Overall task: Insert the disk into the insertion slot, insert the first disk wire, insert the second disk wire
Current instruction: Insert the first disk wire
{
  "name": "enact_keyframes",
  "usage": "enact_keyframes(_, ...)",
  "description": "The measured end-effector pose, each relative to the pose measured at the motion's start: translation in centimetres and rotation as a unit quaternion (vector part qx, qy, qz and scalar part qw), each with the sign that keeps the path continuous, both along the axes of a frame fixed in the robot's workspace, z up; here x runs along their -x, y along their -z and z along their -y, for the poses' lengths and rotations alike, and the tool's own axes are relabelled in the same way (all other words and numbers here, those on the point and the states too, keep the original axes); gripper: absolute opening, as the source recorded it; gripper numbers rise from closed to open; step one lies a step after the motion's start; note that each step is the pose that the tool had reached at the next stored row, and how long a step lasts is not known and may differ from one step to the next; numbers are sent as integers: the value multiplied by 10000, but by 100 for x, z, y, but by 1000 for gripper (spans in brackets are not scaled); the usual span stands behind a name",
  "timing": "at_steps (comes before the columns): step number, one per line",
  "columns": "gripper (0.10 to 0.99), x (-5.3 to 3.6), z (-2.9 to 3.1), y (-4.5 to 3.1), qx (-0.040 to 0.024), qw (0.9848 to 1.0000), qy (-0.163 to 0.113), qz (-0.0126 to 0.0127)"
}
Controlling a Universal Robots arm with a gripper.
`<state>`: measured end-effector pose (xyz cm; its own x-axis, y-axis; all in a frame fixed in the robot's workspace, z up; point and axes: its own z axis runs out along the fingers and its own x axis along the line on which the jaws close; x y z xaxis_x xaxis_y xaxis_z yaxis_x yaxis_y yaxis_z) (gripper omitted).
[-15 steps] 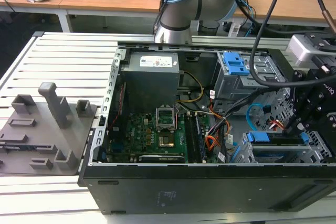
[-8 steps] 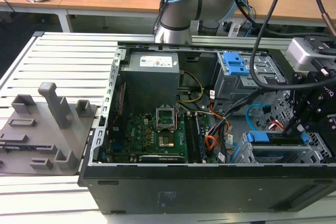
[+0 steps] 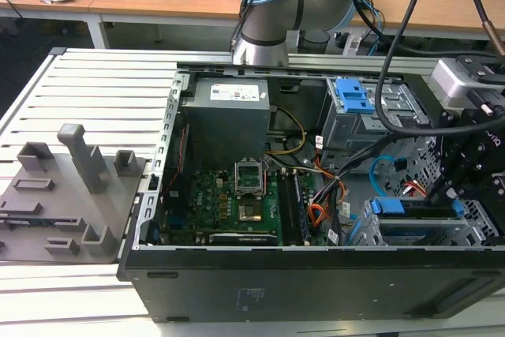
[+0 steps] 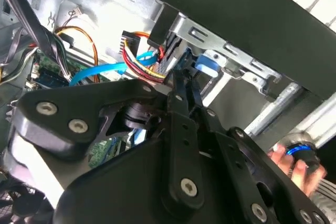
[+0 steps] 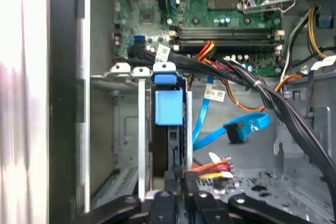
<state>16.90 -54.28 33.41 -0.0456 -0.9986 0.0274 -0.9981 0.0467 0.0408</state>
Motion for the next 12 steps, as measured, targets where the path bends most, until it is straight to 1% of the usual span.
enact_keyframes(1, 235, 0, 0, -11, 11, 10000, 0, 2)
enact_keyframes(5, 235, -1, 1, -22, 16, 10000, -1, 2)
enact_keyframes(6, 235, -1, 0, -46, 14, 10000, -1, 2)
enact_keyframes(11, 235, -1, 0, -218, 14, 10000, 0, 2)
enact_keyframes(12, 235, -1, 0, -289, 14, 10000, 0, 2)
